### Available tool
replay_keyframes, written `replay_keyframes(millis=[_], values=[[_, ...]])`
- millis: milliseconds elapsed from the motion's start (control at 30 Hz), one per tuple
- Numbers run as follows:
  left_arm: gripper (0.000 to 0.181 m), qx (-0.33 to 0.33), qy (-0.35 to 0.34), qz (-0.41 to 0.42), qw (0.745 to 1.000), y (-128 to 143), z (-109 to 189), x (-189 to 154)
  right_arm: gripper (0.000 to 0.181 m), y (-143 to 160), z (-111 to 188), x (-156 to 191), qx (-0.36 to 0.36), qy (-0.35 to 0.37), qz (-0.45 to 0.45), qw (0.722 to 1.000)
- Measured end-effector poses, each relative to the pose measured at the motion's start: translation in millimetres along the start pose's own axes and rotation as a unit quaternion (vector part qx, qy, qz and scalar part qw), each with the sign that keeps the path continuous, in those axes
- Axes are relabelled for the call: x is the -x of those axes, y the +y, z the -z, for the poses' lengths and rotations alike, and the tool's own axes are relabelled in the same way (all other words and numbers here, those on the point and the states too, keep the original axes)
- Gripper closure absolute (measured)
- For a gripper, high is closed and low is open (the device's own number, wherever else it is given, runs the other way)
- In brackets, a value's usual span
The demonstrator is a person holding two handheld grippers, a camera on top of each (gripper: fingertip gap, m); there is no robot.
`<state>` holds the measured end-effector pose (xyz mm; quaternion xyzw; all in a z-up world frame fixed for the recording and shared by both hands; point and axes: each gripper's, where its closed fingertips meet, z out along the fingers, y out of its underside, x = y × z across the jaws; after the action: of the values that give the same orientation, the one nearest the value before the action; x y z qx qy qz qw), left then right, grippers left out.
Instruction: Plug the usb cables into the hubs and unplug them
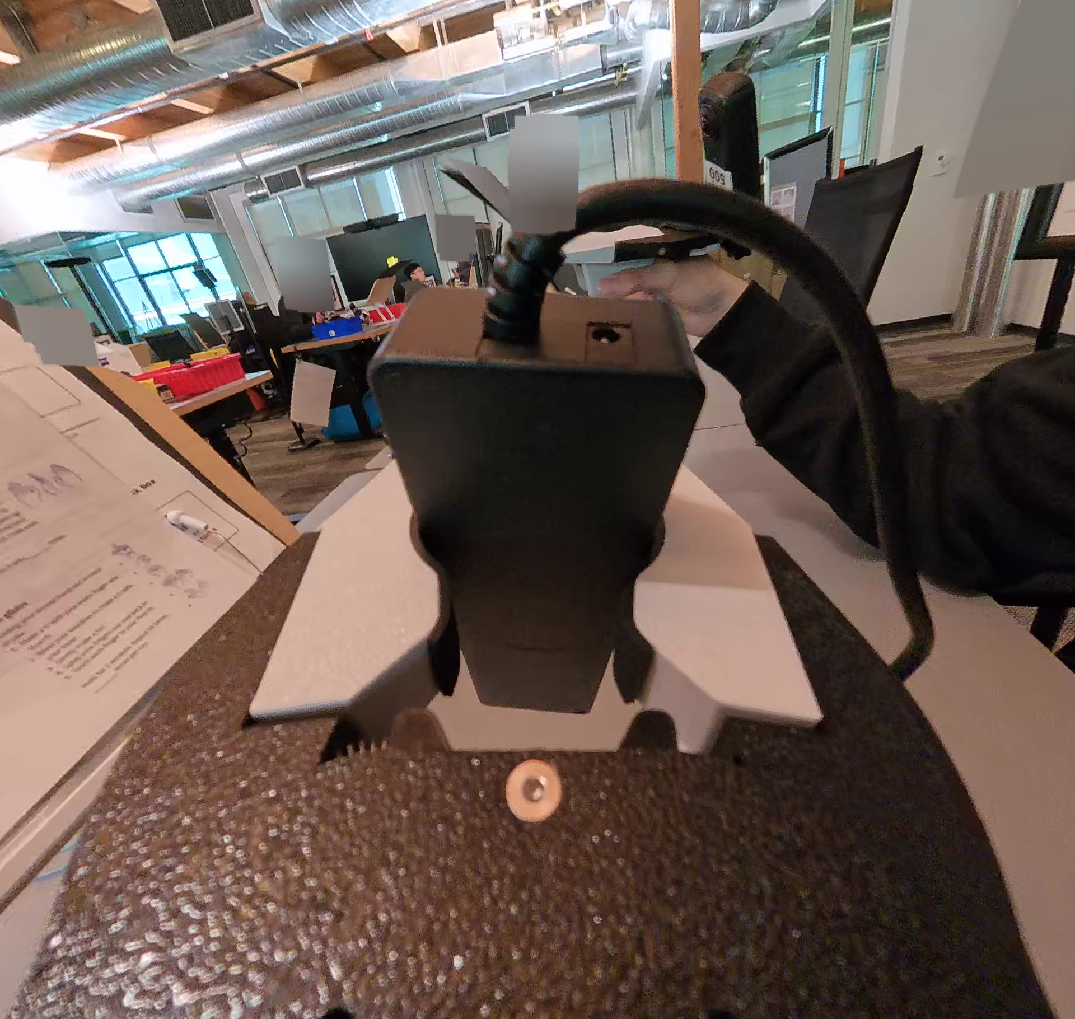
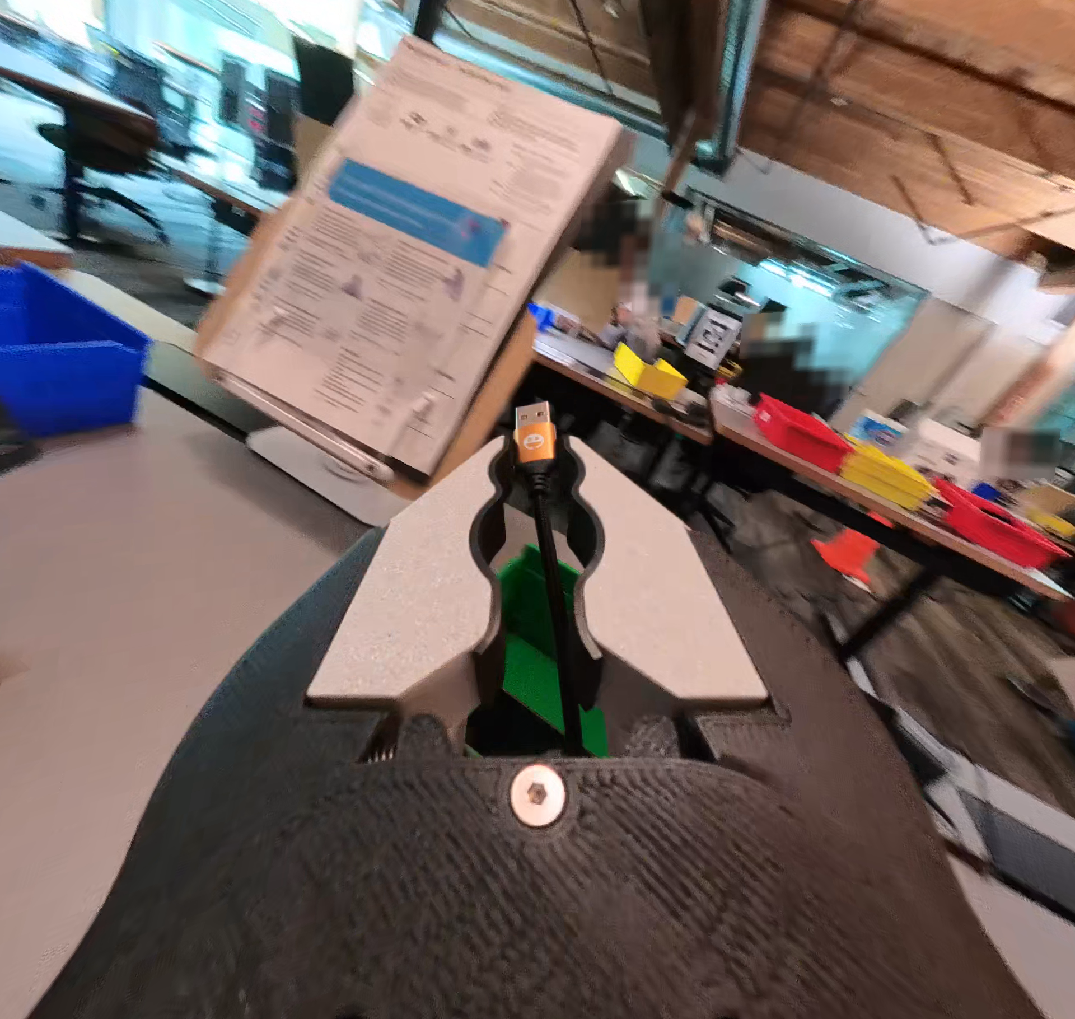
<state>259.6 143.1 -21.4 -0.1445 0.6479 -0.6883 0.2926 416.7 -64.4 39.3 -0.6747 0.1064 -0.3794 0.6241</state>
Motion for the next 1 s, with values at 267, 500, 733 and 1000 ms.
replay_keyframes(millis=[267,500,733,1000], values=[[0.12,0.014,0.008,-0.007,1.0,2,-9,-8,0.168,56,18,-63,0.038,0.092,-0.05,0.994],[0.12,0.015,0.012,-0.006,1.0,2,-10,-9,0.168,144,2,-39,0.163,-0.019,-0.221,0.962],[0.12,0.019,0.003,-0.001,1.0,2,-8,-6,0.141,205,5,-11,0.354,-0.037,-0.096,0.93],[0.12,-0.006,-0.005,0.021,1.0,-3,-11,-2,0.117,55,-17,64,0.09,-0.206,-0.144,0.964]])
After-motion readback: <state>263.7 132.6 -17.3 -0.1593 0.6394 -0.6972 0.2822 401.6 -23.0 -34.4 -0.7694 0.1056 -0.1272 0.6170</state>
